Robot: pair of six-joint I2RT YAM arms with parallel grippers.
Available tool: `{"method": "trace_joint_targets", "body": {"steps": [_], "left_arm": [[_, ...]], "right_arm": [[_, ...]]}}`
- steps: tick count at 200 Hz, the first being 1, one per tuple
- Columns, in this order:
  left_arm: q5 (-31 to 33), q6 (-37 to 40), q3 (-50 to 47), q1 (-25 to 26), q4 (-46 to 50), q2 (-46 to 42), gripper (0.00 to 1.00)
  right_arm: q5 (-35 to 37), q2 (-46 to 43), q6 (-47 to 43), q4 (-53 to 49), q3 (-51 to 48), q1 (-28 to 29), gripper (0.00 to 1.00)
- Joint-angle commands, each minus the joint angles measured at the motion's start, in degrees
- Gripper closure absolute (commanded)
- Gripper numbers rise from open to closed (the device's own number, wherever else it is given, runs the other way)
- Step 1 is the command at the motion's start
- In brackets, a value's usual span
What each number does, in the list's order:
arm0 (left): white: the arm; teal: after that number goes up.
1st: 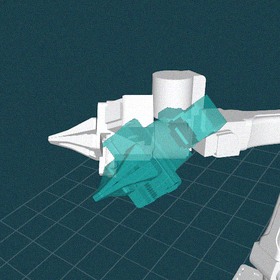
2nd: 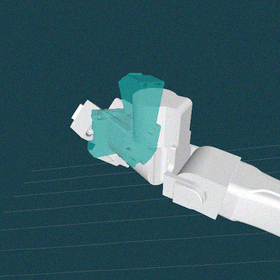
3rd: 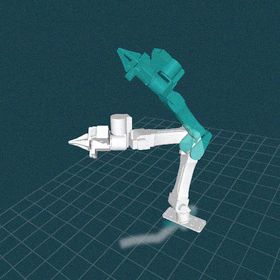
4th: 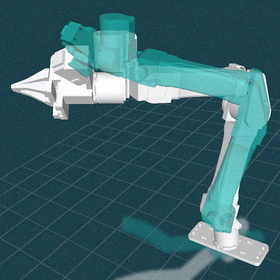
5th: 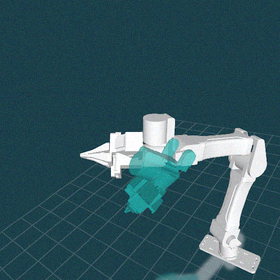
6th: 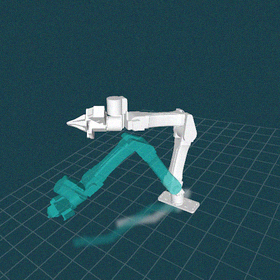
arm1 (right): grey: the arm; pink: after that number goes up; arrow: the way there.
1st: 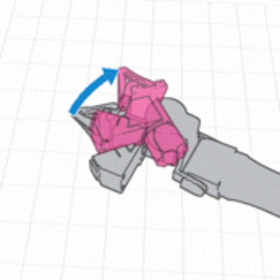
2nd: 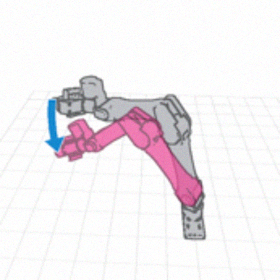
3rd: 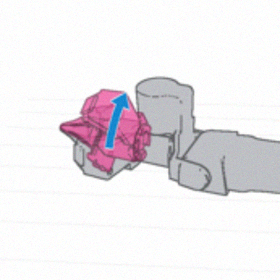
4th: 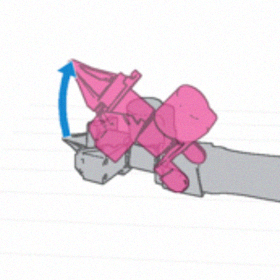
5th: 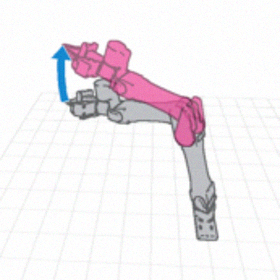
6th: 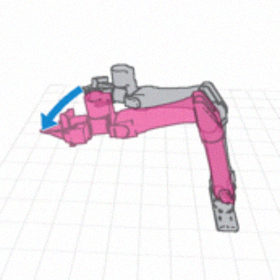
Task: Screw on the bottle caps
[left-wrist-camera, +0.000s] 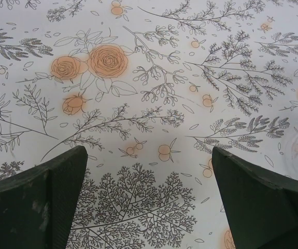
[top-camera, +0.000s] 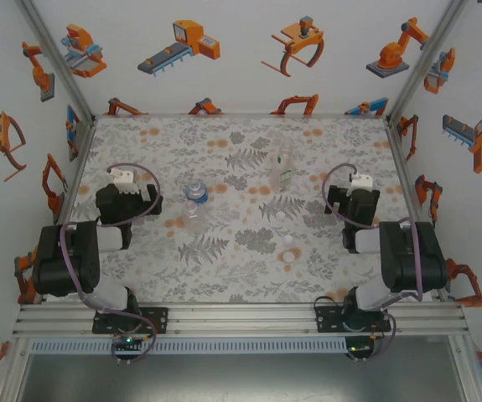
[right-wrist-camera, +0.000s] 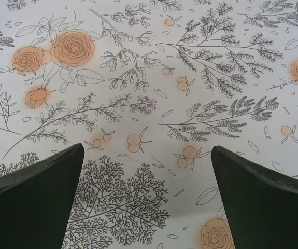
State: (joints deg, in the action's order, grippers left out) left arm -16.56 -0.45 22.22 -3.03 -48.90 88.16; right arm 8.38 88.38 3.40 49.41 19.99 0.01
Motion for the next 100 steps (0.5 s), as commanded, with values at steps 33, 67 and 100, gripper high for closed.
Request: {"method": "trace_joint_targets", "body": {"steps": [33,67,100], "left_arm": [[-0.9,1.0,-0.5,0.1,-1.9,0.0,0.03],[-0.8,0.9,-0.6,0.2,-1.9,0.0,0.03],[1.8,1.3,-0.7,1.3,-1.9,-0.3,0.03]], "right_arm": [[0.4,-0.2,0.6,1.7,1.4,-0.5,0.01],[0.4,-0.2,0.6,1.6,1.3,-0.5,0.01],[0.4,-0.2,0.6,1.7,1.3,-0.5,0.01]]}}
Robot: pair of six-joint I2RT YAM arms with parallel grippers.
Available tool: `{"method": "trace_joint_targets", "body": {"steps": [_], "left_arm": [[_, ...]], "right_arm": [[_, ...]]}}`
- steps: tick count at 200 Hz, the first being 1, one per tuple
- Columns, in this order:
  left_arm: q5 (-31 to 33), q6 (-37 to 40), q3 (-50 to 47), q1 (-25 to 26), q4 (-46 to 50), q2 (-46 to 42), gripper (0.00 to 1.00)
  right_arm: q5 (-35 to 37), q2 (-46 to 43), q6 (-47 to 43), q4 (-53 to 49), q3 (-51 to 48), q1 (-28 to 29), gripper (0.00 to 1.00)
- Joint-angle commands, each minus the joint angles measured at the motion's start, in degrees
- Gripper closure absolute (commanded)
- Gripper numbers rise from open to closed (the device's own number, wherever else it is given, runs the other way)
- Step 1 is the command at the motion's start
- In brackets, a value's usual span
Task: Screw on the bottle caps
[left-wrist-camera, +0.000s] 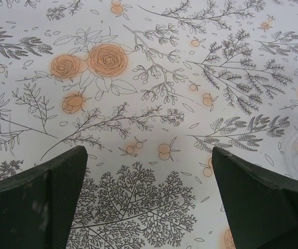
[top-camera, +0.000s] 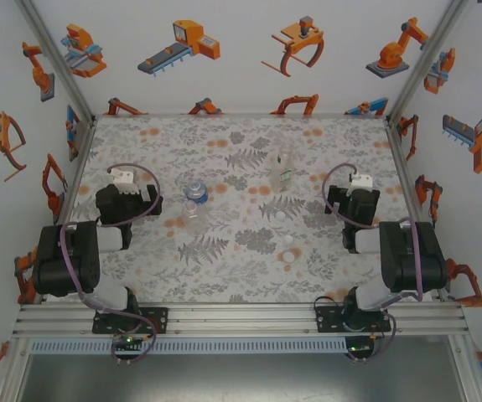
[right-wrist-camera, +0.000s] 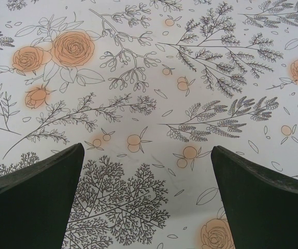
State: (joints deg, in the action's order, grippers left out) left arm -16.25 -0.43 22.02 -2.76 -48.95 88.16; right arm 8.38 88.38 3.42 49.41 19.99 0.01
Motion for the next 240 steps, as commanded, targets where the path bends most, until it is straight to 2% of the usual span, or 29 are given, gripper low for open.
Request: {"method": "trace_joint_targets", "body": {"steps": [1,44,62,185,218,240], "left_arm": [[1.5,1.4,-0.4,1.1,-1.8,-0.3,0.03],[3.8,0.5,-0.1,1.0,-1.4,0.0,0.03],[9.0,-1.2,0.9,1.2,-0.1,0.2,0.03],[9.7,-1.1,0.7,1.6,0.0,-0.1,0.03],[10.2,-0.1,3.0,2.5,7.6,-4.0,0.03],[12.9,0.4,4.2,3.7,12.3,-7.2,0.03]], "right_arm": [[0.4,-0.2,0.6,1.7,1.4,-0.5,0.01],[0.4,-0.2,0.5,1.7,1.4,-0.6,0.01],[0.4,-0.2,0.6,1.6,1.4,-0.5,0.01],[0.3,-0.1,0.7,1.6,1.4,-0.5,0.01],[-0.9,-0.4,-0.2,2.9,0.7,-0.5,0.01],[-2.4,-2.8,-1.0,1.0,0.7,-0.3,0.02]]}}
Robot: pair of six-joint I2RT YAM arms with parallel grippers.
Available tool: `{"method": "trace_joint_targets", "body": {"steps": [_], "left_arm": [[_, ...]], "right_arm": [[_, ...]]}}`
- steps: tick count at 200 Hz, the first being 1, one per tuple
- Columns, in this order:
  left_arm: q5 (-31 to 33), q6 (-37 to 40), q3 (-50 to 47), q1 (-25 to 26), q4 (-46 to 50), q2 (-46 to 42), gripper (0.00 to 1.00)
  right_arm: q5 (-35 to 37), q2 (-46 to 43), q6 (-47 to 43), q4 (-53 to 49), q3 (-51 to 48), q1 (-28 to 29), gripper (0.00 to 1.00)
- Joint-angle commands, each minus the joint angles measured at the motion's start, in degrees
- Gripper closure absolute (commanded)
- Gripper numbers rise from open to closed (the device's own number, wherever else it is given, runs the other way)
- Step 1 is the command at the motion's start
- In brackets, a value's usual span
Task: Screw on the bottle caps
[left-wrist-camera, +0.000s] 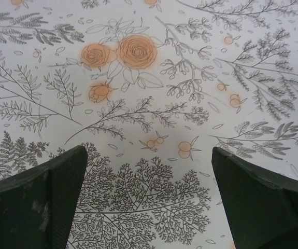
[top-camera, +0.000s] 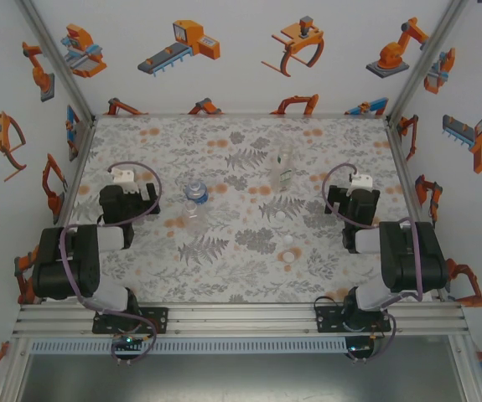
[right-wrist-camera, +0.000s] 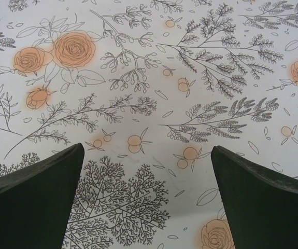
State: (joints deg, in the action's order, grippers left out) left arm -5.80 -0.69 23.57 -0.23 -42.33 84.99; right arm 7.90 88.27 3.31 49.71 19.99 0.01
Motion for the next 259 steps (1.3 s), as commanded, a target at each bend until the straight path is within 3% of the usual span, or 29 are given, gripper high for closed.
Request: {"method": "trace_joint_targets", "body": {"steps": [1,68,117,178,259], "left_arm": [[2.5,0.7,2.7,1.2,5.8,-4.1,0.03],[5.2,-1.1,8.6,3.4,23.4,-14.7,0.03],[4.3,-3.3,17.8,2.8,43.1,-23.6,0.03],[-4.0,-3.0,28.9,1.4,62.1,-28.0,0.03],[-3.5,-5.0,23.6,1.2,59.2,-31.5,0.03]], "right_arm": [[-1.9,-2.7,-0.9,0.4,0.7,-0.3,0.02],[-6.4,-14.1,-3.3,-23.3,9.2,2.6,0.06],[-8.3,-17.4,-1.7,-30.0,14.2,9.7,0.08],[-9.7,-11.2,2.2,-28.1,21.2,18.8,0.12],[-9.9,-1.1,8.0,-18.2,26.0,20.9,0.14]]}}
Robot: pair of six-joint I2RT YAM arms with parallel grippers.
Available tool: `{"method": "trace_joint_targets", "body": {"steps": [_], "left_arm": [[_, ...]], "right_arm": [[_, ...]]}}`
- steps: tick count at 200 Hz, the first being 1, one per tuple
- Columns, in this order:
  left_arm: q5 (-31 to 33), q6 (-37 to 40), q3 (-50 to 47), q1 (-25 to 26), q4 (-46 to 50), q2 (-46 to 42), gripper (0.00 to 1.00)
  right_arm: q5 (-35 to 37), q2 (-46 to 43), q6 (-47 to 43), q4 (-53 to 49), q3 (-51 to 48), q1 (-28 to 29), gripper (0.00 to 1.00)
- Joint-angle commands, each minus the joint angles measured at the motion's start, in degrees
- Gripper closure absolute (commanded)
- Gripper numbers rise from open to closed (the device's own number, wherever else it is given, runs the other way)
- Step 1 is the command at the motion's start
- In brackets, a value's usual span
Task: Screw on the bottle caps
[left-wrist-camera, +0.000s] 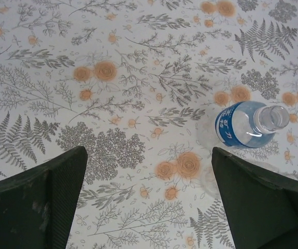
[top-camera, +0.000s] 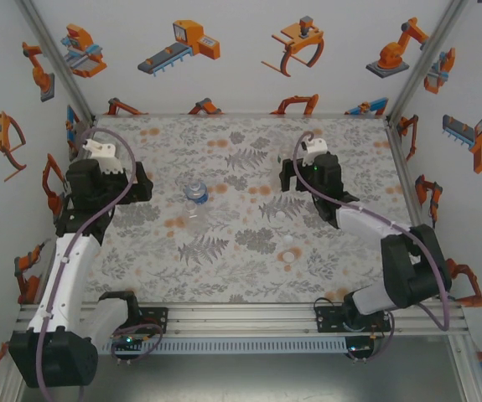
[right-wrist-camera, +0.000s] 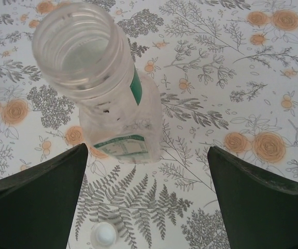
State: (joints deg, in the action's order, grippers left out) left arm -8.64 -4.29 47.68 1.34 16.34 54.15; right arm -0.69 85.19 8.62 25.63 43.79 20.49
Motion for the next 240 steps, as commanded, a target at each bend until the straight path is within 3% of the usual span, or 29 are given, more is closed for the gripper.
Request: {"method": "trace_joint_targets", "body": {"steps": [1,128,189,240], "left_arm": [[-0.7,-1.4,-0.5,-0.4,0.6,-0.6,0.03],[1.0,-1.0,-0.8,-0.2,0.9,-0.5,0.03],[0.3,-1.2,-0.7,-0.2,0.8,0.0,0.03],[-0.3,-1.6,-0.7,-0.1,0.6,0.5,0.03]], "right_arm": [[-1.4,2.1,2.7,6.0,2.2,0.4,0.14],[-2.8,12.0,4.9,12.6,8.2,2.4,0.16],[0.9,15.0,5.4,12.6,10.1,2.9,0.16],[10.4,19.6,9.3,15.3,12.2,5.6,0.16]]}}
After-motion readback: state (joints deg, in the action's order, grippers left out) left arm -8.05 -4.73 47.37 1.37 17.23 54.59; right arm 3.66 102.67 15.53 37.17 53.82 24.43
